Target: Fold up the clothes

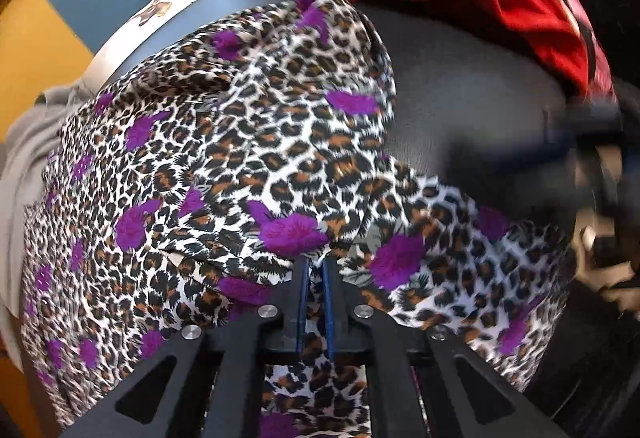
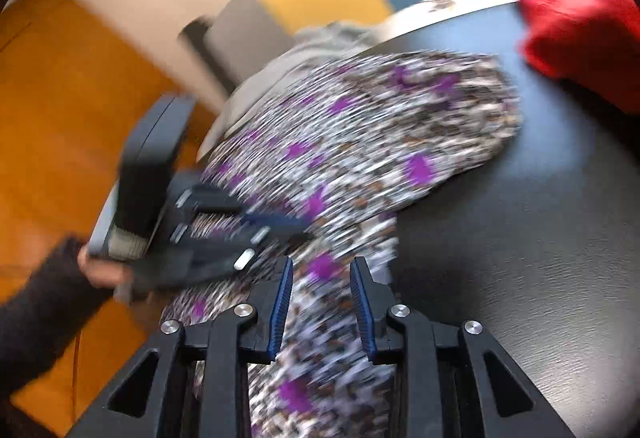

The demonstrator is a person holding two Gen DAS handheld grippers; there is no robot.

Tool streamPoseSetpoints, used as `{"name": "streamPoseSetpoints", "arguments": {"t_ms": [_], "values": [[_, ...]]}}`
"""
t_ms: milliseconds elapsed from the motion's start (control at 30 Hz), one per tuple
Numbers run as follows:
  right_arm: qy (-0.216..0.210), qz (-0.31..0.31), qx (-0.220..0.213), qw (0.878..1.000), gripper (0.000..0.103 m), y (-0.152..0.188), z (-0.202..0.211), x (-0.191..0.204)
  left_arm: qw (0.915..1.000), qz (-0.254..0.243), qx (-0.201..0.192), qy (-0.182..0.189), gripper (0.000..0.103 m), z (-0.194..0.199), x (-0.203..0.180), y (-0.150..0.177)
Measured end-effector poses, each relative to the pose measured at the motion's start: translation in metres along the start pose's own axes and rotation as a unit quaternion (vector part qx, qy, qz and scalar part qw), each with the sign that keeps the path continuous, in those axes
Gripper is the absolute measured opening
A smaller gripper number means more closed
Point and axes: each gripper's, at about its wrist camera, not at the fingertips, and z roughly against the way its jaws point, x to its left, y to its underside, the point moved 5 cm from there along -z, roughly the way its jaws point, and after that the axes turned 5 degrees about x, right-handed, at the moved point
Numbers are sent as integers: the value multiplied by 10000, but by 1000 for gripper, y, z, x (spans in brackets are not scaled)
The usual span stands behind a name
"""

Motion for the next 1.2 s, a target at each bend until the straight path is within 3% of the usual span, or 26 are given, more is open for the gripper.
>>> {"name": "streamPoseSetpoints", "arguments": {"t_ms": [133, 233, 333, 400, 500, 600, 667, 733, 800, 833, 867, 933, 967, 1067, 1167, 1200], "values": [[26, 156, 524, 9985, 32, 29, -25, 10, 9987, 271, -270, 339, 3, 13, 8, -3], [-415, -482, 350, 9974, 29, 39, -30, -8, 9982, 220, -416, 381, 3, 25, 5, -4], [-707, -943, 198, 9928, 19, 44, -31, -22, 9944, 487, -570, 742, 3, 41, 13, -10], [-698, -940, 178, 9930, 12, 46, -32, -24, 9844, 884, -930, 1202, 3, 58, 19, -19], [-702, -913, 161, 9932, 9, 49, -34, -24, 9598, 1420, -1701, 1722, 3, 104, 42, -30], [-725, -970, 160, 9925, 8, 45, -40, -23, 9249, 1891, -2449, 2208, 3, 155, 74, -27], [-747, -1054, 173, 9915, 8, 40, -42, -22, 9084, 2158, -2689, 2363, 3, 174, 96, -19], [-737, -1195, 179, 9899, 10, 35, -39, -25, 9015, 2387, -2741, 2349, 3, 179, 114, -3], [-592, -1321, -202, 9893, 15, 21, -13, -36, 9003, 2603, -2573, 2357, 3, 168, 124, 14], [-269, -1406, -628, 9877, 15, 3, 16, -51, 8995, 2709, -2474, 2373, 3, 162, 129, 23], [38, -1509, -1059, 9828, 15, -14, 45, -66, 8978, 2814, -2395, 2396, 3, 156, 134, 30], [418, -2036, -1976, 9580, 15, -42, 106, -98, 8913, 3007, -2331, 2465, 3, 148, 144, 44], [887, -2106, -2150, 9495, 15, -54, 130, -109, 8874, 3082, -2356, 2491, 3, 146, 148, 50], [1601, -1445, -1746, 9607, 16, -74, 134, -95, 8727, 3276, -2518, 2601, 3, 148, 160, 66], [1328, -934, -895, 9827, 35, -65, 74, -63, 8618, 3430, -2705, 2579, 3, 162, 176, 84], [1225, -891, -702, 9860, 35, -61, 55, -56, 8536, 3527, -2773, 2646, 3, 166, 183, 93]]}}
